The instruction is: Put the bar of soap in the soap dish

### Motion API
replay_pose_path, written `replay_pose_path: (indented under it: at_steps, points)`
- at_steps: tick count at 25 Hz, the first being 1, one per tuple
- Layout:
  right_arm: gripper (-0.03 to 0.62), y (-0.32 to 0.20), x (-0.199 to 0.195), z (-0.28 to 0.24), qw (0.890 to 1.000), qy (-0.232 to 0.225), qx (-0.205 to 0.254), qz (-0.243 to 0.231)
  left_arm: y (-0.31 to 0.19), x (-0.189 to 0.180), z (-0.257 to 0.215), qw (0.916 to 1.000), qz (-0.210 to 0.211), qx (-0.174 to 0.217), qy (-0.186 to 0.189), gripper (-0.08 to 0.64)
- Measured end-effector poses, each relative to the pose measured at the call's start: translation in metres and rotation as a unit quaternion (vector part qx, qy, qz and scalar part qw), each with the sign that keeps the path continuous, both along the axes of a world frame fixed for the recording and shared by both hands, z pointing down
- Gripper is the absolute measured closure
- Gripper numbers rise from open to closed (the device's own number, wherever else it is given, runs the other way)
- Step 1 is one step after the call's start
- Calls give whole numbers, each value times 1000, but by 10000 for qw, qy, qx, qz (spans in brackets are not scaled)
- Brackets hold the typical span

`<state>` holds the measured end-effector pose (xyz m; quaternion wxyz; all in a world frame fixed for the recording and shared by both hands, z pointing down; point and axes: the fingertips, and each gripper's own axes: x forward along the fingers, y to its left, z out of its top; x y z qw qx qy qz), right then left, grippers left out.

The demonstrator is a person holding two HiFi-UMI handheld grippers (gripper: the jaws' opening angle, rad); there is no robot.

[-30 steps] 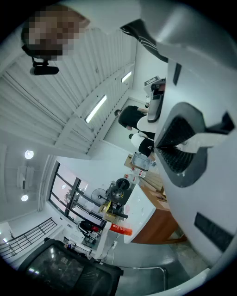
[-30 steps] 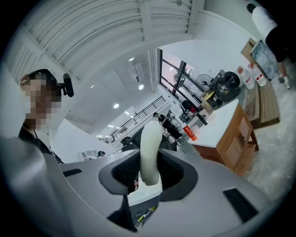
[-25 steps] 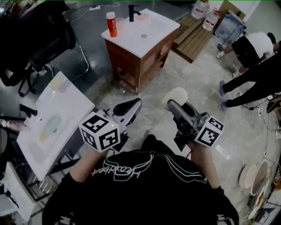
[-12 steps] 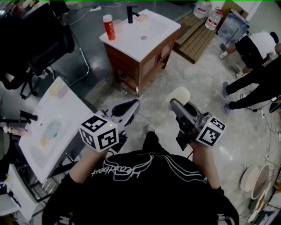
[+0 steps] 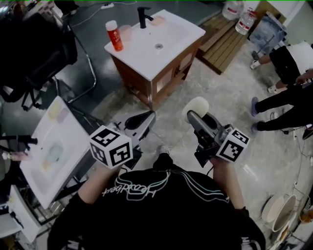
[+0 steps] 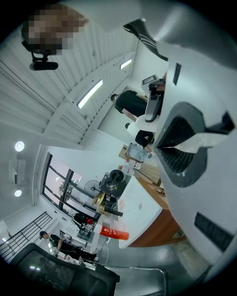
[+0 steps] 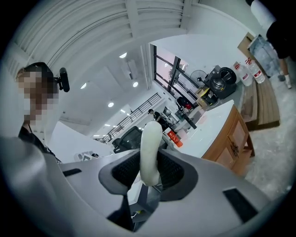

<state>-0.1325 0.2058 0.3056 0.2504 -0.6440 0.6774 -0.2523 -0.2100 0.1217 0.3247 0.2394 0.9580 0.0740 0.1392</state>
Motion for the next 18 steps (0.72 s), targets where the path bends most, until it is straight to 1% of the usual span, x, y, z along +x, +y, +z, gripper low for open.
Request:
replay_pose_path:
  at_steps: [7,10,13,18]
  points:
    - [462,-23,75,-2,9998,15,-34,-171,-14,77,-1,10000,-90,1,-21,537]
    - [462,-29,102,-6,9997,34,41,-244,-20,102,-4,9999,-106,106,-53,537]
    - [463,-35,123,-9,9994,88,115,-324,-27,123,-10,9996,-157,222,9,537]
    - [463,-41,147,-16,9991,224,168,-324,-39,141,-18,9991,-283,276,181,537]
